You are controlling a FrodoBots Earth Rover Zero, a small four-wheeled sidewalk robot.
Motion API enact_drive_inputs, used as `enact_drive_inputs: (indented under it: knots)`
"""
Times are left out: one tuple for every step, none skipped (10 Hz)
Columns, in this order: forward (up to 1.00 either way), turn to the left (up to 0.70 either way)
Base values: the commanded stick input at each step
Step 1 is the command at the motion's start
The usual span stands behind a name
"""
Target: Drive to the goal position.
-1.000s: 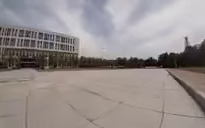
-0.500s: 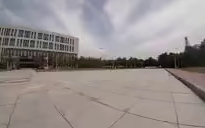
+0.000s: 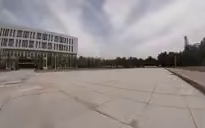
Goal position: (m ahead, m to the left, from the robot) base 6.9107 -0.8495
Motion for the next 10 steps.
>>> enact_drive_inputs:
  knots:
    - [0.70, 0.00]
    - [0.70, 0.00]
    - [0.70, 0.00]
    - [0.70, 0.00]
    - [0.70, 0.00]
    - [0.70, 0.00]
    - [0.70, 0.00]
    - [0.70, 0.00]
    - [0.70, -0.09]
    - [0.70, -0.35]
